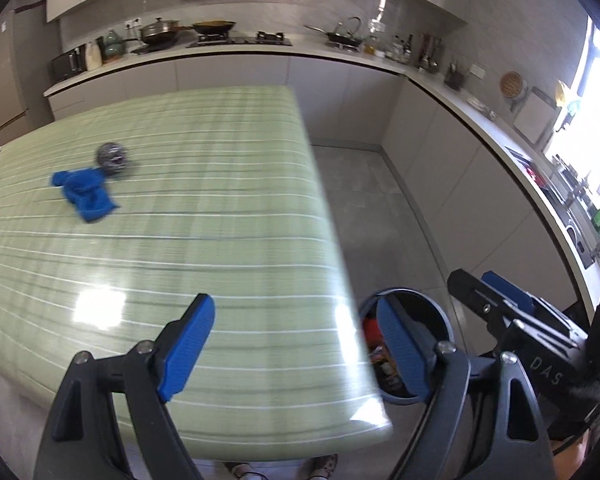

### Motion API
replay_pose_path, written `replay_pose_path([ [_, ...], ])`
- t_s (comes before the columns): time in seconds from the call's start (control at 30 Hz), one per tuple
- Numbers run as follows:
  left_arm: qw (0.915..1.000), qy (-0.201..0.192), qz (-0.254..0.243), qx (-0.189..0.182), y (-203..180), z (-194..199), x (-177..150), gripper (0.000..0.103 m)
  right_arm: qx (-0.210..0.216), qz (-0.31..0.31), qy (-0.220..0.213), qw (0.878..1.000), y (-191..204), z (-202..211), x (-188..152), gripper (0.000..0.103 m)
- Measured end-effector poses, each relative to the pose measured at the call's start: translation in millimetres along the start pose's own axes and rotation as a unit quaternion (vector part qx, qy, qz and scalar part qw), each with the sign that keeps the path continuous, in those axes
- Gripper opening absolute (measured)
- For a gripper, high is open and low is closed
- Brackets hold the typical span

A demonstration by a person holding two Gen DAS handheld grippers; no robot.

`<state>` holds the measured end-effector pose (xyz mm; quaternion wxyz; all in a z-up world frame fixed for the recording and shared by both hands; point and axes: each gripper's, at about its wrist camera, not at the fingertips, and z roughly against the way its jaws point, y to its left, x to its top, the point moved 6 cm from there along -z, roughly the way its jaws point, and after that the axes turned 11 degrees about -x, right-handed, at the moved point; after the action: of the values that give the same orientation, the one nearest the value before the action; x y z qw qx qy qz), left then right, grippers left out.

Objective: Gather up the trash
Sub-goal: 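Return both open tools to the island toward the blue cloth and scrubber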

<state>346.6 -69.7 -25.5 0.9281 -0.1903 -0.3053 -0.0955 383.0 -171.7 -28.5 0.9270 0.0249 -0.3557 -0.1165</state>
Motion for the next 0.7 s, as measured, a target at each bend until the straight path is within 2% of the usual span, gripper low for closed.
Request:
replay_pose_path([
  [0.23,0.9988,0.0,0.041,0.026,101,20,-5,0.087,0.021,0.018,0.005,1.0,101,-14,-8,0.066],
  [0.4,0.9972,-0.001,0.061,0.045,152,28,-3,0.087,0.03,0.033,0.013,0.999,152,-23,-11,0.066],
  [0.57,0.9942,-0.007,0.091,0.057,194,23,6,0.087,0.03,0.06,0.014,0.998,181,-33,-5,0.066],
  [0.7,0.9908,-0.005,0.112,0.076,223,9,14,0.087,0.047,0.065,0.014,0.997,192,-50,9,0.066],
])
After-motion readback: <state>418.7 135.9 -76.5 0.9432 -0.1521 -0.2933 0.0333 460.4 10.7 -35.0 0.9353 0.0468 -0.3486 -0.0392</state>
